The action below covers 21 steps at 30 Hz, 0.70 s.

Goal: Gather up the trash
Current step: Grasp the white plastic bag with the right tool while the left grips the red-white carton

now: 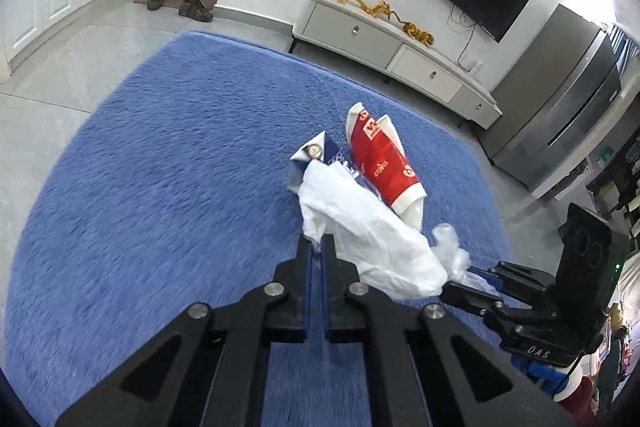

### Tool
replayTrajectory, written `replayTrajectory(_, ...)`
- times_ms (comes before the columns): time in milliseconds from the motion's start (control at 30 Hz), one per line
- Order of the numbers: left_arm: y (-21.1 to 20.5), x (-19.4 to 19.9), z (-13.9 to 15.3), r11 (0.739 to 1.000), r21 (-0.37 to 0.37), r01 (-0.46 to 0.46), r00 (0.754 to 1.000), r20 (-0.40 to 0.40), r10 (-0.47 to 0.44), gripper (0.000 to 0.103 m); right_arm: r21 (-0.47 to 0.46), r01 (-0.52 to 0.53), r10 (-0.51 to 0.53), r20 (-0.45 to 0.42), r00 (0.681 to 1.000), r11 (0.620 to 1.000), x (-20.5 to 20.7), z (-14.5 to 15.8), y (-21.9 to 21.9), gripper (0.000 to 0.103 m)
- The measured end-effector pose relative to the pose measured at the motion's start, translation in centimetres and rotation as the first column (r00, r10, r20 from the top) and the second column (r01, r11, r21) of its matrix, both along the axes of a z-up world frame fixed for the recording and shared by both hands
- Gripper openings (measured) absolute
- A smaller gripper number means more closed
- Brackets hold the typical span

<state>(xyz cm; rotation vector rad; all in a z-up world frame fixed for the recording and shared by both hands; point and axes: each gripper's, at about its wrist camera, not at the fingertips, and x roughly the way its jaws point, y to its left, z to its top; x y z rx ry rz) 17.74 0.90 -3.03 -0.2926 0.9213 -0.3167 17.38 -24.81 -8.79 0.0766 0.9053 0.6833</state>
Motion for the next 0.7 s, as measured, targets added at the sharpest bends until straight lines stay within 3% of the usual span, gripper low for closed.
replayTrajectory(200,0.0,-3.9,2.8,1.0,-0.009,0.024,0.998,0.056,-0.024,0.003,0.034,0.055,-0.056,0.025,0.998,0.998,-4.6,1.8,-3.0,0.028)
replayTrajectory(400,-4.3,-6.0,5.2,0.993,0.001,0.117,0.989,0.094,-0.117,0.003,0.064,0.211,-0.214,0.032,0.976,0.975,-8.2,2.7,-10.2,0.028)
replayTrajectory(567,-11.4,-6.6,6.3,0.967,0.004,0.255,0.96,0.116,-0.254,0.003,0.081,0.415,-0.415,-0.008,0.91,0.906,-11.4,1.2,-18.8,0.028)
replayTrajectory(700,-19.5,-6.5,6.6,0.92,-0.002,0.391,0.914,0.114,-0.389,0.003,0.054,0.569,-0.566,-0.056,0.822,0.821,-13.5,-1.0,-25.6,0.028)
